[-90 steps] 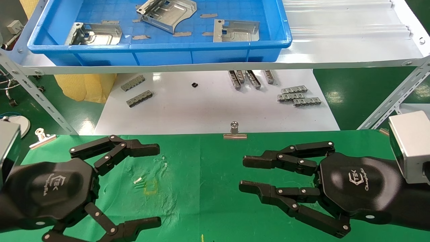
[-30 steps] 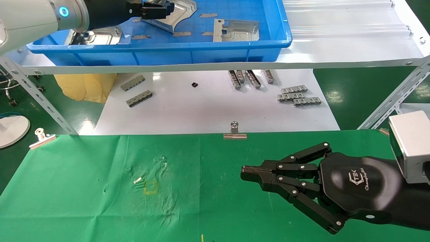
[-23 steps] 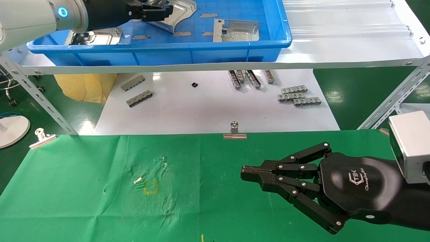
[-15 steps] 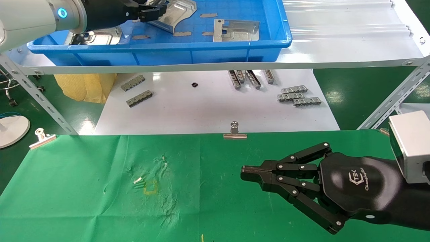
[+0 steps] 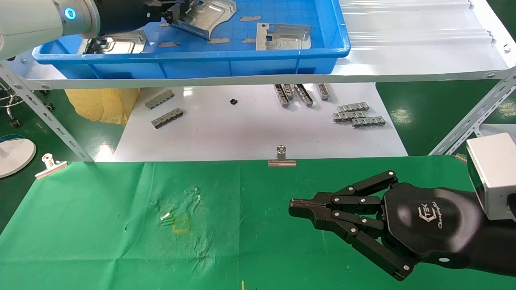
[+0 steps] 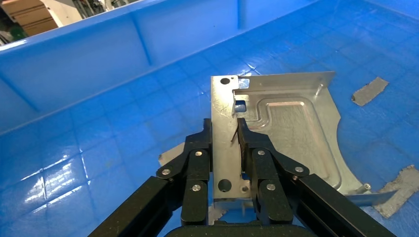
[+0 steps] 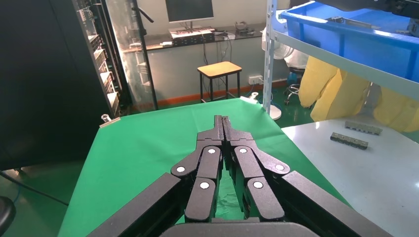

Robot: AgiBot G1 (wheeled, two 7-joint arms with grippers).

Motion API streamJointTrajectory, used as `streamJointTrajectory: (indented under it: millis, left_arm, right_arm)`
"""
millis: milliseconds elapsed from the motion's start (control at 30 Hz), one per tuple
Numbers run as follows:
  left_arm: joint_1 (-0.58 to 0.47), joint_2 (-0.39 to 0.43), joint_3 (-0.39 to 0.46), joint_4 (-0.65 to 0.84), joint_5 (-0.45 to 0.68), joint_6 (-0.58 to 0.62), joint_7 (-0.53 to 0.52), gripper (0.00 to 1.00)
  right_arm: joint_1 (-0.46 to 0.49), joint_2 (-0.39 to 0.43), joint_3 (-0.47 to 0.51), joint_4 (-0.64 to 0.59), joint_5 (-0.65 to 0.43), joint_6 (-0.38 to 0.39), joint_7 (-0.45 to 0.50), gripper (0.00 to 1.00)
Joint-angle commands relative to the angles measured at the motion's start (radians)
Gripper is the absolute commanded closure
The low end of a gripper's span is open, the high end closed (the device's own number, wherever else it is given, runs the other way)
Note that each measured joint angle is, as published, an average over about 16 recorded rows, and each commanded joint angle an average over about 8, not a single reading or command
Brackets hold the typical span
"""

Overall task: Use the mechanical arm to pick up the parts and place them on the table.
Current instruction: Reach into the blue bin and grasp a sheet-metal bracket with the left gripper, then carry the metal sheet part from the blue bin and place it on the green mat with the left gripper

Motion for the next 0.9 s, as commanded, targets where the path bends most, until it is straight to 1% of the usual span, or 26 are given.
streamJointTrajectory:
  millis: [33,233,367,600,900]
  left_arm:
    - [0.000,0.001,0.002,0.001,0.003,0.002,-0.004,1.00]
    - [-0.005,-0.009,-0.003,-0.019,-0.004,0.016,0.011,1.00]
    - [-0.016,-0.033,-0.016,-0.047,-0.023,0.083,0.041,1.00]
    - [-0.020,-0.111,-0.043,-0.094,-0.069,0.303,0.126,1.00]
    - [0.003,-0.232,-0.087,-0.135,-0.149,0.670,0.254,1.00]
  right_arm:
    - [0.000,0.000,0.000,0.000,0.000,0.000,0.000,1.00]
    - [0.000,0.000,0.000,0.000,0.000,0.000,0.000,1.00]
    - [0.000,0.000,0.000,0.000,0.000,0.000,0.000,1.00]
    - [0.000,0.000,0.000,0.000,0.000,0.000,0.000,1.00]
    - [0.000,0.000,0.000,0.000,0.000,0.000,0.000,1.00]
